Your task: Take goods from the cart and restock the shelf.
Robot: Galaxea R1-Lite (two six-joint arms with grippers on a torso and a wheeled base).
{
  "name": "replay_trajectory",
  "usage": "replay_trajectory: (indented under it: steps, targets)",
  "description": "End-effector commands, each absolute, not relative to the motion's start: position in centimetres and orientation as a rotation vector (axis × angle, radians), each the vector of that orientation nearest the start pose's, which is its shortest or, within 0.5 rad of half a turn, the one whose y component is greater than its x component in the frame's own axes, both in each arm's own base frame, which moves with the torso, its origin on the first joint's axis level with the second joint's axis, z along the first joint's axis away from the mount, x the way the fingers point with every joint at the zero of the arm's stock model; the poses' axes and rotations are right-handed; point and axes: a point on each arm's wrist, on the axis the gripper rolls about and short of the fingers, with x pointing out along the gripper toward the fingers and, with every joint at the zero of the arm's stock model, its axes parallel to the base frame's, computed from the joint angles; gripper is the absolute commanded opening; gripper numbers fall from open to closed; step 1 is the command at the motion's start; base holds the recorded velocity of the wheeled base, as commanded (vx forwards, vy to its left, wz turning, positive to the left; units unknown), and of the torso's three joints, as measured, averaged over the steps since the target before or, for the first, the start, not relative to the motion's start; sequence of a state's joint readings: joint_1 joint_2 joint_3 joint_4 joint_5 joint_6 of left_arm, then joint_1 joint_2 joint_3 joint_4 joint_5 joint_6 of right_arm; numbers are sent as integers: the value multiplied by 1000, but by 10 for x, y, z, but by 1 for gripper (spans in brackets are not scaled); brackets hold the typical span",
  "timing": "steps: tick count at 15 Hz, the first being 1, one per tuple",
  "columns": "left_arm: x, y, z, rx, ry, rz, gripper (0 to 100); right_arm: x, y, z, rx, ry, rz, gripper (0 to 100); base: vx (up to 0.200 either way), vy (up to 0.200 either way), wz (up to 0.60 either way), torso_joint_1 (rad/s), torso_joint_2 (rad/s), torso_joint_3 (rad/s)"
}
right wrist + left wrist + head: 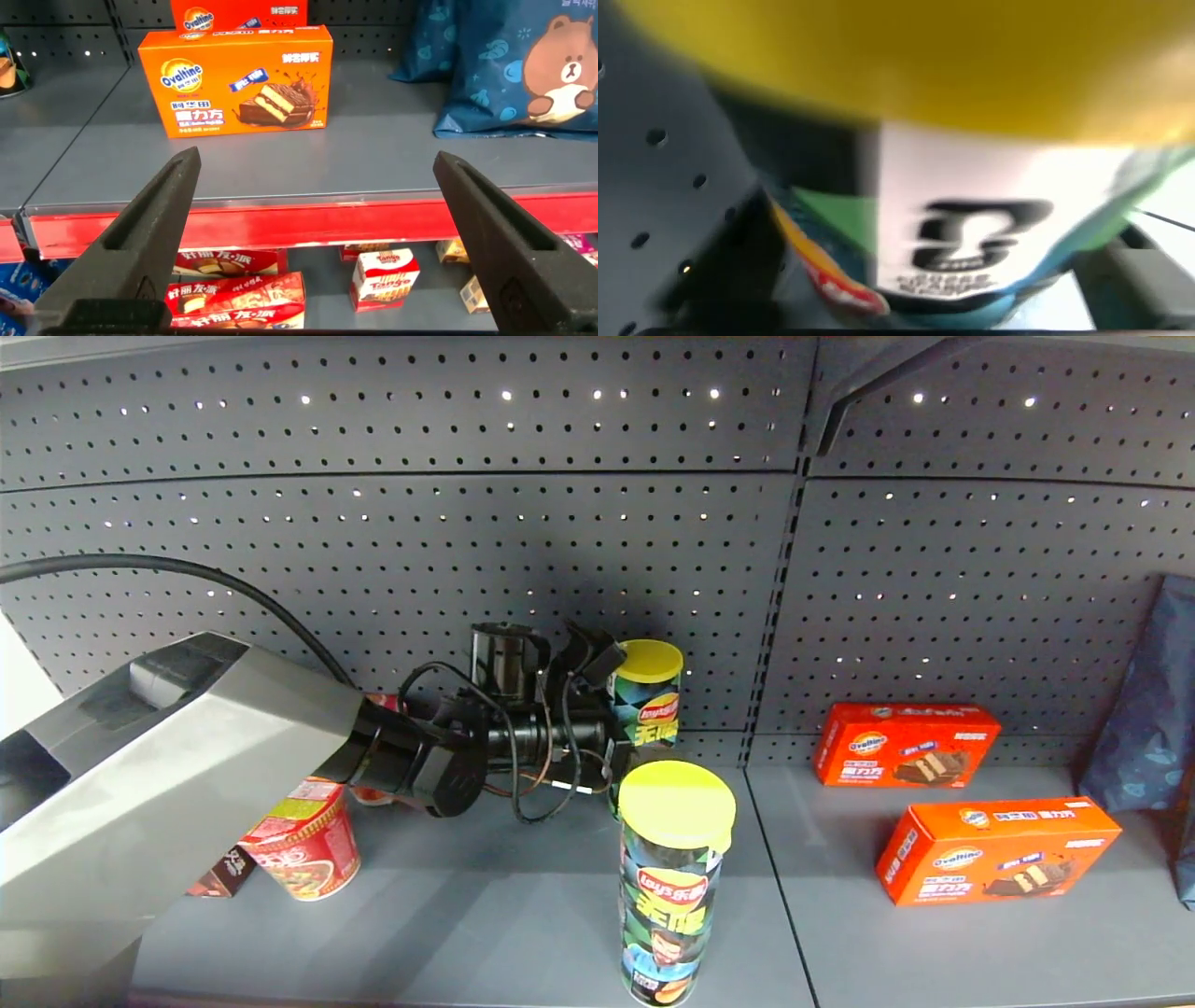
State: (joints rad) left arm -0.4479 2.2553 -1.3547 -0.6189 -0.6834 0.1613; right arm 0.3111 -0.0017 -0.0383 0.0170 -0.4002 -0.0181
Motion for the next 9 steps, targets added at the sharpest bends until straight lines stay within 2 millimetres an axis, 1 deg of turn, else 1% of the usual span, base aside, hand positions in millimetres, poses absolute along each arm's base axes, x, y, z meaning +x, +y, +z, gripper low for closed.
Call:
replay_trajectory:
  steps: [1,2,4,5,6,7,8,9]
  targets:
    - [397,-205,126,110,182,-1138,100,-24,-17,84,-11,-18,-89,100,0,0,0,0,0,0]
    - [393,-200,140,113,155,-1131,100,-24,-17,84,-11,-19,-89,100,0,0,0,0,0,0]
    - [383,-192,154,115,136,-1124,100,-24,-17,84,-11,-19,-88,100,0,0,0,0,0,0]
    - [368,-177,166,115,135,-1105,100,-24,-17,84,-11,-18,-86,100,0,0,0,0,0,0]
    - [357,-171,169,118,142,-1102,100,-24,-17,84,-11,-18,-85,100,0,0,0,0,0,0]
    - [345,-159,173,123,147,-1091,100,-24,-17,84,-11,-18,-85,100,0,0,0,0,0,0]
    - [330,-146,175,135,141,-1074,100,-24,-17,84,-11,-18,-85,100,0,0,0,0,0,0]
    - [311,-134,174,140,146,-1060,100,-24,-17,84,-11,-18,-85,100,0,0,0,0,0,0]
